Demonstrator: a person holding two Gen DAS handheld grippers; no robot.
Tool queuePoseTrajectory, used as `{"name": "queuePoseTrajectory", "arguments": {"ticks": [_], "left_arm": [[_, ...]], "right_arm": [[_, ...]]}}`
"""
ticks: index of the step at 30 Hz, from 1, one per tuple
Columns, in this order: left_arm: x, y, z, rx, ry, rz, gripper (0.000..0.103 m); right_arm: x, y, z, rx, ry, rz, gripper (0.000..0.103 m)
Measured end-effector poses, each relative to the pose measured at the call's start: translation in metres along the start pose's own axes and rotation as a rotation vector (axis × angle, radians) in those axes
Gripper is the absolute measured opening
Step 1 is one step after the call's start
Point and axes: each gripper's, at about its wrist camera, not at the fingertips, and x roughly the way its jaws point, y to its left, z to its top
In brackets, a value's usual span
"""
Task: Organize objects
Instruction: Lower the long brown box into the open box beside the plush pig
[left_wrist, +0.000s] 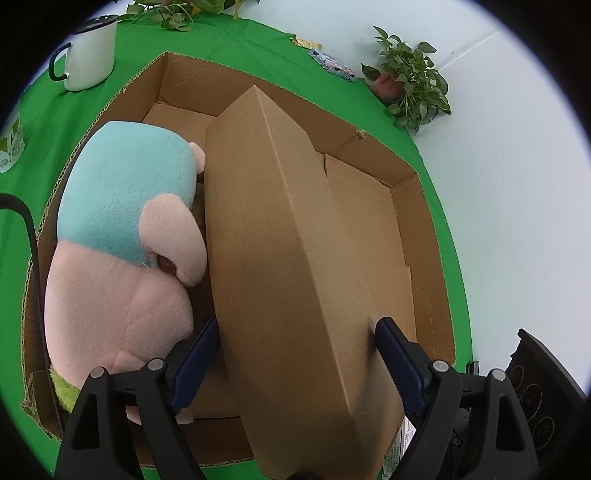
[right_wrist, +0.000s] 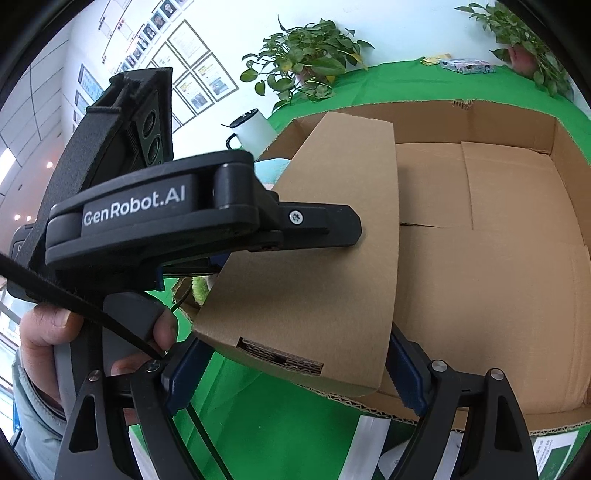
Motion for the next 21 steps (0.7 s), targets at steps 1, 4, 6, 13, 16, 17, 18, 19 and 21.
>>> {"name": "queuePoseTrajectory", "arguments": {"ticks": [1,4,6,13,16,17,18,19,21], "left_arm": [[0.000,0.000,0.000,-0.004,0.003,-0.001,0.085],[0.002,0.000,-0.002,-0.025,0.015,0.000,0.086],[0.002,0.001,-0.002,-0.037,0.024,0.003,0.086],[0.001,0.000,0.000,-0.057,0.064,0.056,0.086],[0.001,0.000,-0.002,-0.053,0.077,0.071,0.086],[-0.001,0.001,-0.003,-0.053,0.078,0.076,0.086],[-0.001,0.001,-0.004,-0.051,0.079,0.084,0.086],[-0.002,0.000,-0.005,-0.048,0.081,0.093,0.086],[-0.005,-0.001,-0.008,-0.038,0.088,0.111,0.086]], "right_arm": [[-0.001,0.001,0.000,0.001,0.000,-0.008,0.084],[-0.002,0.005,0.000,0.008,-0.001,-0.032,0.083],[-0.002,0.008,0.000,0.015,0.000,-0.046,0.083],[-0.001,0.005,0.002,0.036,0.011,-0.053,0.083],[0.002,0.003,0.003,0.046,0.022,-0.044,0.083],[0.002,0.003,0.003,0.042,0.023,-0.047,0.083],[0.003,0.004,0.002,0.038,0.024,-0.048,0.083],[0.004,0.005,0.001,0.034,0.027,-0.049,0.083],[0.006,0.008,0.001,0.024,0.031,-0.056,0.083]]}}
